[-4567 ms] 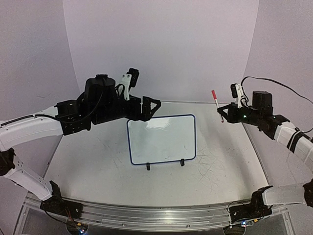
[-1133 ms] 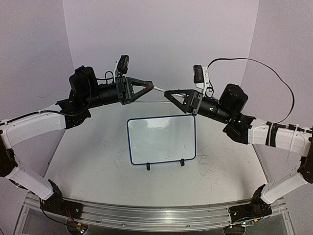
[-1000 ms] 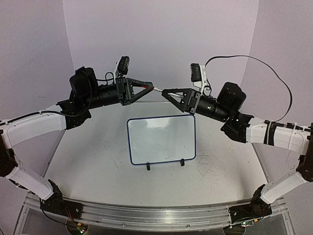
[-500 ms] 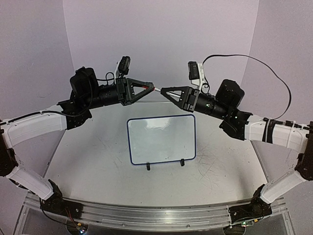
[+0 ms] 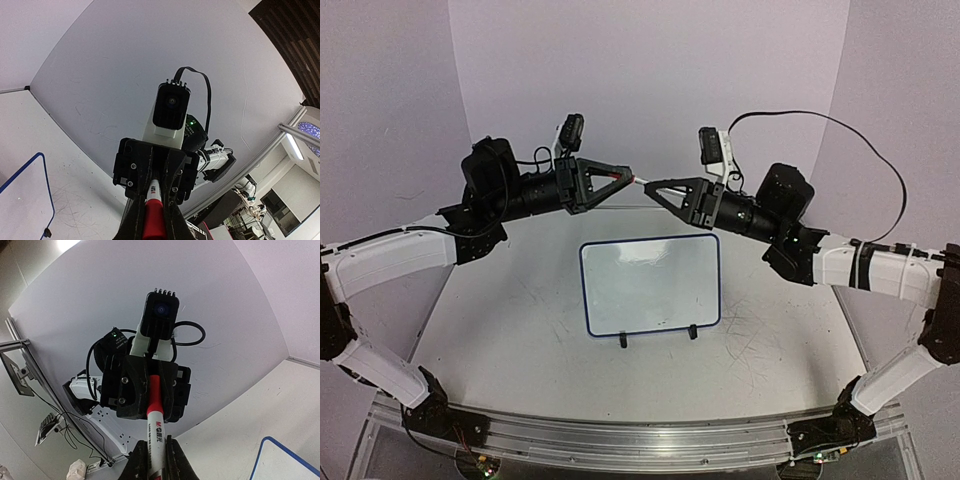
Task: Write a sentence on the whiteboard
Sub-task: Open the whiteboard marker without the cap from the pen cap.
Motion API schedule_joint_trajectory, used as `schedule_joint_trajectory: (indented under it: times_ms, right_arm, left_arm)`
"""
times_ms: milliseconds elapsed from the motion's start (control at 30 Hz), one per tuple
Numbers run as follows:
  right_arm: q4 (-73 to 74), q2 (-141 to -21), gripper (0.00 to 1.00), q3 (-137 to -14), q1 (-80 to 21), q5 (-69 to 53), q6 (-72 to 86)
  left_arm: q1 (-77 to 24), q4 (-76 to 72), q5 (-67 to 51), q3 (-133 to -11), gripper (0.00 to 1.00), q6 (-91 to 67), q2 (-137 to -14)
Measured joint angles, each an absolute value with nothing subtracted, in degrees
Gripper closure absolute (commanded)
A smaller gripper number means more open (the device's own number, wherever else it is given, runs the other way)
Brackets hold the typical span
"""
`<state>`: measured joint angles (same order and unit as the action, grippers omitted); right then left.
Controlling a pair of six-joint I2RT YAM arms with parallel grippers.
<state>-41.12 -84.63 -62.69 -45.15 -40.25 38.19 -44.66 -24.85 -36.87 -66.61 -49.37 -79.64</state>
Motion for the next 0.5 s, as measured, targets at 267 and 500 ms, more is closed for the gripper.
schedule_joint_trajectory:
  times_ms: [267, 500]
  right_arm:
    - [-44.27, -84.75, 0.77, -62.67, -45.17, -40.31, 40.52]
    - [-45.72, -84.92, 0.89, -62.65, -45.15, -39.71, 41.57]
  left_arm:
    - [-44.71, -26.11, -36.91, -66.59, 1.00, -49.54, -79.64]
    - [-44.73, -26.56, -37.01, -66.59, 1.00, -49.56, -79.64]
